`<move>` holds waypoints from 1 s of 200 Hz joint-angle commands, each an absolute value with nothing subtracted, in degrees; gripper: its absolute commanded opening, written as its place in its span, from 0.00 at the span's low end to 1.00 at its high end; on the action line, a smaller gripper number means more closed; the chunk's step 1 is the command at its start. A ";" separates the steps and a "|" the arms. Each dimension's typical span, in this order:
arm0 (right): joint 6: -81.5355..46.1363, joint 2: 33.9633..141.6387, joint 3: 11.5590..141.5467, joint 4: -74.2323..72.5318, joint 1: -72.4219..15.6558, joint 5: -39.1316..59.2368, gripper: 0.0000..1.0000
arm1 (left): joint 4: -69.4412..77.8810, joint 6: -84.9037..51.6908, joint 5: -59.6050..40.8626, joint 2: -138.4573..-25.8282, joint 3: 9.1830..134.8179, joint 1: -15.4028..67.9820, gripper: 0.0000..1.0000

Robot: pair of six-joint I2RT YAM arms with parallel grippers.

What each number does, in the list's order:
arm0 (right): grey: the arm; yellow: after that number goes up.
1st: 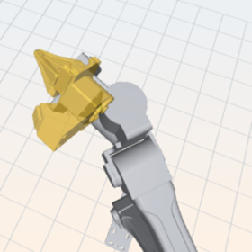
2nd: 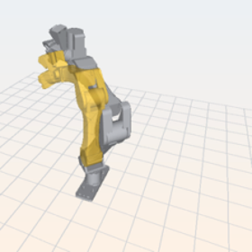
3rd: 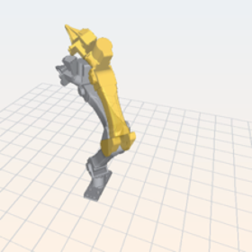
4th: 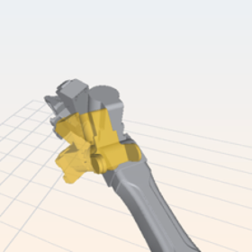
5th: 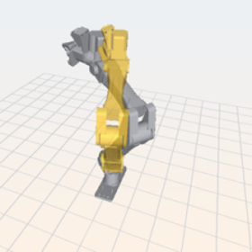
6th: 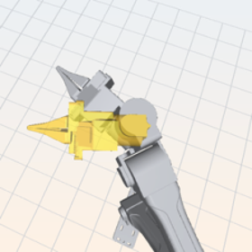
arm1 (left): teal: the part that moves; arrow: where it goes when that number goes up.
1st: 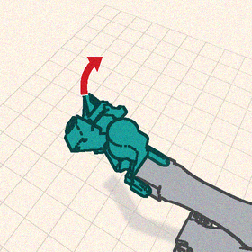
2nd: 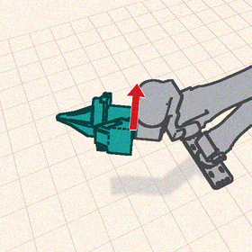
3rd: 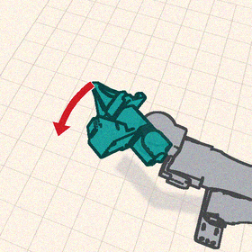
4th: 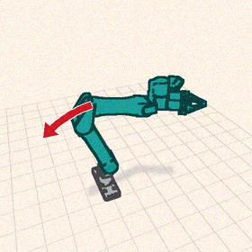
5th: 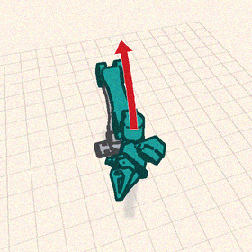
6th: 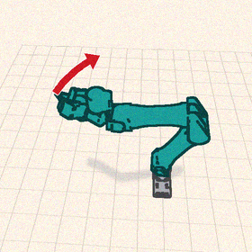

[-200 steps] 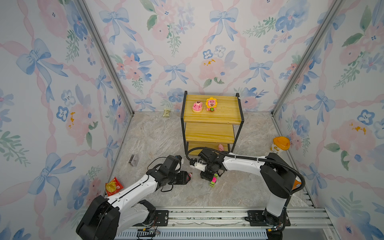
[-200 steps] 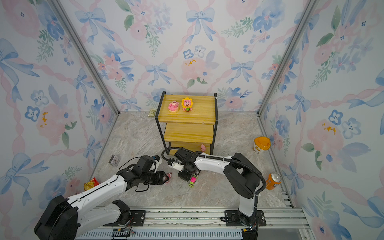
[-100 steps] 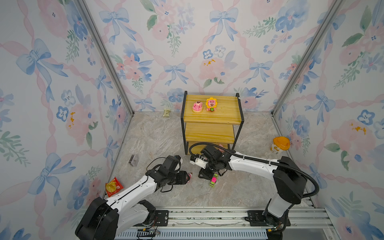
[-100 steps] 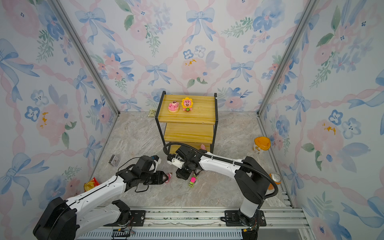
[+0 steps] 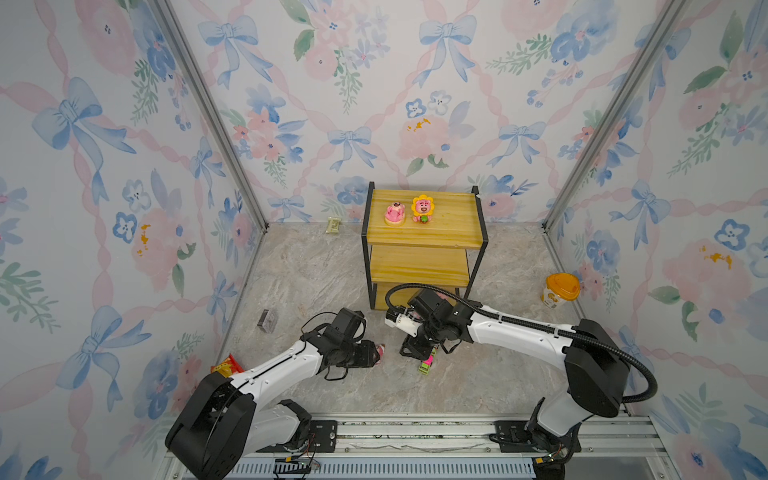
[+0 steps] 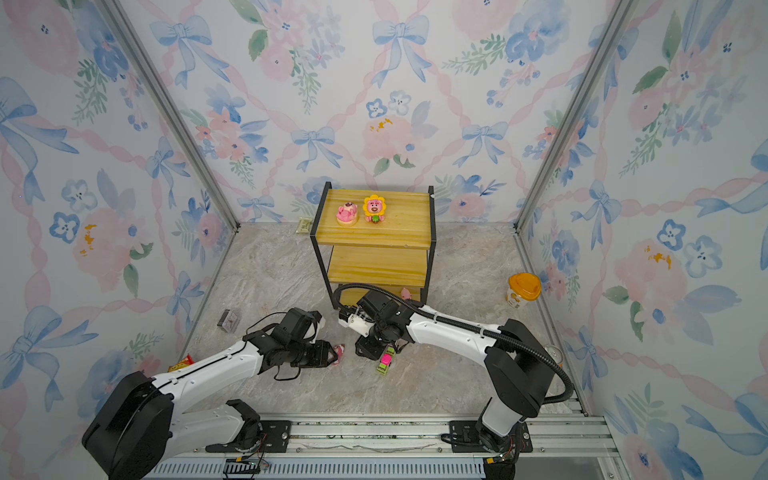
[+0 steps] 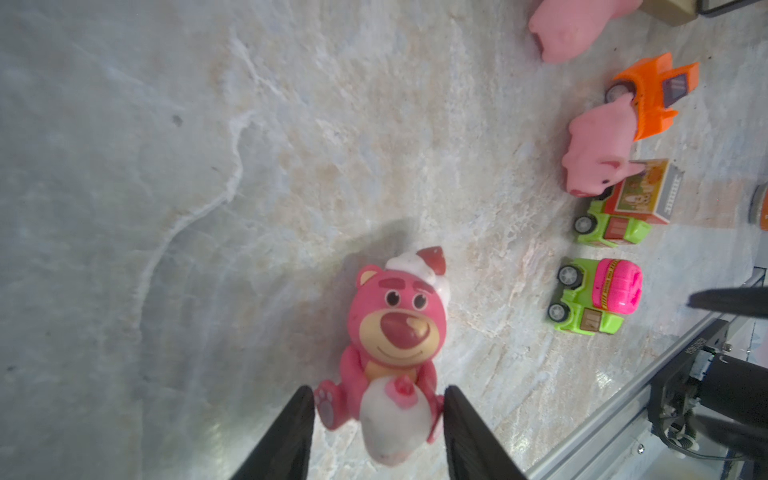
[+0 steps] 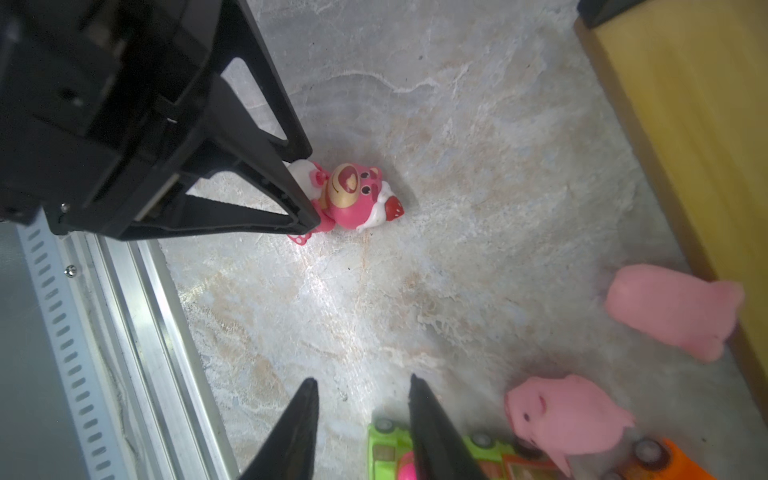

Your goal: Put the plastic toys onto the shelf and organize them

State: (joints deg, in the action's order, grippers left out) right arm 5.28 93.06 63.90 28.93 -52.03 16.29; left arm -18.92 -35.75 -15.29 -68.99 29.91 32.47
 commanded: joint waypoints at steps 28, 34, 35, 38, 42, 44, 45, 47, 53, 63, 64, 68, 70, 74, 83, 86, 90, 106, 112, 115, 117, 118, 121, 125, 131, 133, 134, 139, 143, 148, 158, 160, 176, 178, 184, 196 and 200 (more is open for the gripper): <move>4.14 91.14 62.23 29.89 -50.94 16.39 0.40 | -18.62 -34.66 -17.23 -71.61 32.24 33.09 0.50; 4.23 91.20 62.23 30.02 -50.82 16.32 0.40 | -18.06 -35.09 -17.29 -71.80 32.29 33.57 0.50; 4.22 91.17 62.23 30.00 -50.81 16.34 0.40 | -18.00 -35.16 -17.30 -71.85 32.32 33.66 0.50; 4.29 91.20 62.23 30.07 -50.80 16.27 0.40 | -17.59 -35.39 -17.38 -71.93 32.35 33.86 0.50; 4.31 91.15 62.23 30.13 -50.80 16.22 0.40 | -17.04 -35.76 -17.55 -72.12 32.31 34.19 0.50; 4.24 91.14 62.23 30.08 -50.80 16.18 0.40 | -16.74 -35.94 -17.68 -72.26 32.29 34.37 0.50; 4.23 91.14 62.23 30.07 -50.80 16.13 0.40 | -16.63 -35.95 -17.76 -72.25 32.32 34.41 0.50; 4.29 91.19 62.23 30.17 -50.80 16.16 0.40 | -16.31 -36.06 -17.87 -72.42 32.27 34.60 0.50; 4.29 91.14 62.19 30.18 -50.84 16.16 0.40 | -15.61 -36.61 -18.13 -72.86 32.32 35.11 0.50; 4.31 91.06 62.14 30.20 -50.72 16.00 0.40 | -14.70 -37.23 -18.19 -73.82 32.28 36.01 0.50; 4.31 91.06 62.19 30.22 -50.72 16.00 0.40 | -14.64 -37.25 -18.19 -73.91 32.31 36.11 0.50; 4.32 90.98 62.16 30.28 -50.71 15.93 0.40 | -14.26 -37.53 -18.24 -74.23 32.29 36.55 0.49; 4.38 90.97 62.14 30.29 -50.76 15.94 0.40 | -14.07 -37.64 -18.31 -74.44 32.33 36.67 0.49; 4.31 90.90 62.16 30.31 -50.77 15.88 0.40 | -13.64 -37.82 -18.44 -74.79 32.41 37.00 0.49; 4.32 90.75 62.06 30.28 -50.70 15.91 0.41 | -12.81 -38.37 -18.37 -75.59 32.50 37.71 0.49; 4.35 90.66 62.05 30.31 -50.67 15.86 0.41 | -12.60 -38.48 -18.37 -75.85 32.58 37.98 0.49; 4.33 90.61 61.95 30.22 -50.58 15.91 0.41 | -12.10 -38.74 -18.52 -76.11 32.61 38.27 0.49; 4.31 90.29 61.59 30.34 -50.36 15.91 0.41 | -10.80 -39.24 -19.02 -77.37 33.22 39.25 0.48; 4.31 90.19 61.38 30.42 -50.25 15.87 0.41 | -10.29 -39.48 -19.30 -77.76 33.46 39.50 0.48; 4.24 90.11 61.31 30.54 -50.12 15.79 0.41 | -9.98 -39.61 -19.65 -77.89 33.55 39.62 0.49; 4.22 90.05 61.23 30.51 -50.04 15.75 0.41 | -9.91 -39.72 -19.79 -78.06 33.57 39.70 0.49; 4.27 90.02 61.24 30.59 -50.07 15.74 0.41 | -9.66 -39.77 -19.83 -78.06 33.57 39.76 0.49; 4.19 90.00 61.18 30.69 -49.91 15.78 0.41 | -9.45 -39.87 -20.08 -78.22 33.60 39.85 0.49; 4.13 89.92 61.05 30.74 -49.82 15.66 0.41 | -8.99 -40.05 -20.48 -78.29 33.66 39.94 0.49; 4.06 89.70 60.89 30.95 -49.62 15.57 0.42 | -8.63 -40.37 -20.88 -78.42 33.83 40.06 0.48; 4.05 89.62 60.82 30.94 -49.54 15.65 0.42 | -8.59 -40.46 -21.02 -78.49 33.90 40.14 0.48; 4.04 89.59 60.82 30.94 -49.51 15.65 0.42 | -8.60 -40.44 -21.06 -78.53 33.96 40.15 0.48; 3.82 89.41 60.67 31.07 -49.33 15.69 0.42 | -8.57 -40.56 -21.17 -78.50 34.14 40.31 0.48; 3.59 89.24 60.65 31.18 -49.26 15.73 0.42 | -8.53 -40.61 -21.30 -78.36 34.25 40.42 0.48; 3.30 89.00 60.56 31.14 -49.01 15.82 0.42 | -8.57 -40.76 -21.47 -78.15 34.31 40.51 0.48; 2.54 88.73 60.37 31.32 -48.52 16.28 0.44 | -8.57 -41.51 -21.89 -77.36 34.21 40.58 0.48; 2.33 88.69 60.38 31.41 -48.36 16.42 0.44 | -8.60 -41.67 -21.95 -77.15 34.15 40.60 0.47; 0.71 88.85 60.73 32.49 -47.67 16.35 0.45 | -8.51 -43.01 -22.20 -74.93 33.62 40.83 0.48; 0.42 88.92 60.80 32.60 -47.67 16.22 0.45 | -8.57 -43.21 -22.23 -74.63 33.54 40.86 0.48; -0.15 89.09 60.99 32.97 -47.55 15.92 0.46 | -8.52 -43.68 -22.37 -73.70 33.26 40.91 0.48; -1.50 89.46 61.34 33.76 -47.56 15.65 0.47 | -8.43 -44.41 -22.59 -71.74 32.59 40.96 0.48; -2.07 89.62 61.42 34.05 -47.56 15.66 0.48 | -8.42 -44.68 -22.52 -71.13 32.34 40.96 0.49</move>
